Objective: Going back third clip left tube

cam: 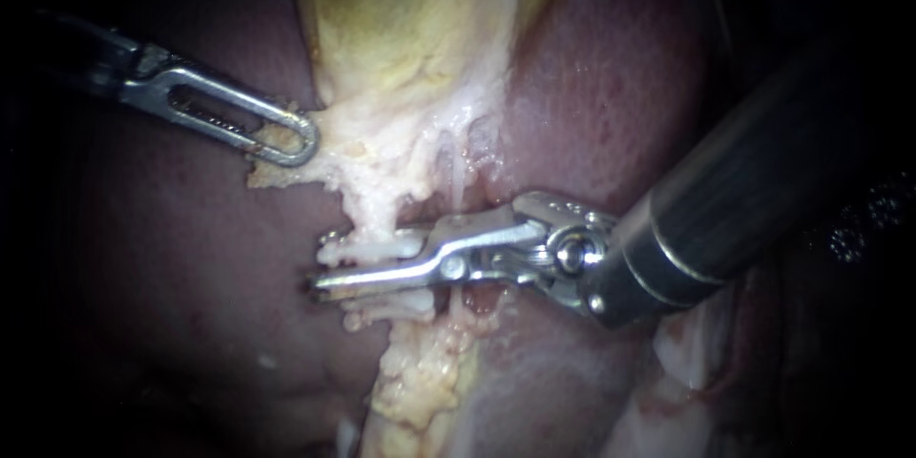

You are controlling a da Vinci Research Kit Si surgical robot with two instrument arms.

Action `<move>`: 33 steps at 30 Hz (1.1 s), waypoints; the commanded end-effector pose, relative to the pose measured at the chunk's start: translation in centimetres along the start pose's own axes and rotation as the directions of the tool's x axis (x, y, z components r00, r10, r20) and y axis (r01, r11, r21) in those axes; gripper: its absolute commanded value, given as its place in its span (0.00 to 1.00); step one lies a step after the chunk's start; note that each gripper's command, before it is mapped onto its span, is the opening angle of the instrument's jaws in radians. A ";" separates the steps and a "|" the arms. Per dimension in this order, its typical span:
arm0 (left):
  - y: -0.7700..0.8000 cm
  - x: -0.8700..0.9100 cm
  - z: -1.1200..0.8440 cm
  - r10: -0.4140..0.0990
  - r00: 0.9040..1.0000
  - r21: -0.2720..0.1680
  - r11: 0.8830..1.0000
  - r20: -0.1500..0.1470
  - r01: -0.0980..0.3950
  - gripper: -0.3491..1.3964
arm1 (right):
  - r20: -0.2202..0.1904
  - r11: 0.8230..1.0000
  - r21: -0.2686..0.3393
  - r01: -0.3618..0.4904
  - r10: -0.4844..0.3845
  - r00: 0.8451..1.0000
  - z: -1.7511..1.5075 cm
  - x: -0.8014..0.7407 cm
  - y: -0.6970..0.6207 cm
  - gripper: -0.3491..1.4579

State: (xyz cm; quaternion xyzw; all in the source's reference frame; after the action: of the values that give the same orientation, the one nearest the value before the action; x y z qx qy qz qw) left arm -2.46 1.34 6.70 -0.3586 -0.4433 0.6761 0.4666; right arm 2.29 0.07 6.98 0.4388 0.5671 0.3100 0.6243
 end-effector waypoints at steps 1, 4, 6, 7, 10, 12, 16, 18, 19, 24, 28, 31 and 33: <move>0.00 0.00 0.00 0.000 1.000 0.000 1.000 -0.001 0.000 0.00 | 0.001 1.000 -0.001 0.011 -0.011 1.000 0.00 -0.02 0.06 0.47; 0.01 0.00 0.00 0.000 1.000 0.000 1.000 -0.001 0.000 0.00 | -0.005 0.998 -0.022 0.057 -0.057 0.998 -0.02 -0.07 0.20 0.47; 0.01 0.00 0.00 0.000 1.000 0.000 1.000 -0.001 0.000 0.00 | -0.008 0.996 -0.032 0.088 -0.088 0.996 -0.04 -0.08 0.27 0.47; 0.02 0.00 0.00 0.000 1.000 0.000 1.000 -0.001 0.000 0.00 | -0.008 0.994 -0.036 0.099 -0.100 0.995 -0.06 -0.07 0.30 0.47; 0.03 -0.01 0.00 0.000 1.000 0.000 1.000 -0.001 0.000 0.00 | -0.009 0.990 -0.044 0.134 -0.135 0.991 -0.11 -0.07 0.37 0.47; 0.04 -0.01 0.00 0.000 1.000 0.000 1.000 -0.001 0.000 0.00 | -0.006 0.986 -0.053 0.158 -0.159 0.987 -0.16 -0.07 0.39 0.47; 0.04 -0.01 -0.01 0.000 1.000 0.002 1.000 -0.003 0.000 0.00 | 0.001 0.981 -0.066 0.182 -0.182 0.983 -0.25 -0.09 0.40 0.47; 0.04 -0.02 -0.01 0.000 1.000 0.002 1.000 -0.003 0.000 0.00 | 0.003 0.978 -0.077 0.194 -0.194 0.981 -0.30 -0.10 0.40 0.47; 0.04 -0.02 -0.01 0.000 1.000 0.002 1.000 -0.003 0.000 0.00 | 0.003 0.977 -0.077 0.199 -0.199 0.980 -0.33 -0.10 0.41 0.47; 0.04 -0.02 -0.02 0.000 1.000 0.001 1.000 -0.002 0.000 0.00 | 0.002 0.971 -0.090 0.221 -0.221 0.975 -0.48 -0.11 0.42 0.47; 0.04 -0.02 -0.02 0.000 1.000 0.001 1.000 -0.002 0.000 0.00 | 0.005 0.962 -0.099 0.256 -0.257 0.966 -0.59 -0.14 0.41 0.47; 0.04 -0.02 -0.02 0.000 1.000 0.001 1.000 -0.002 0.000 0.00 | 0.011 0.948 -0.107 0.301 -0.301 0.953 -0.69 -0.17 0.37 0.47; 0.04 -0.02 -0.03 0.000 1.000 0.001 1.000 -0.002 0.000 0.00 | 0.019 0.930 -0.114 0.349 -0.349 0.937 -0.78 -0.20 0.33 0.47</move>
State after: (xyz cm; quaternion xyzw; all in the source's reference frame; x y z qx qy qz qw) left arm -2.44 1.32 6.65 -0.3588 -0.4422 0.6761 0.4675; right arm 1.48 0.19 7.38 0.2876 0.6196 0.2212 0.6960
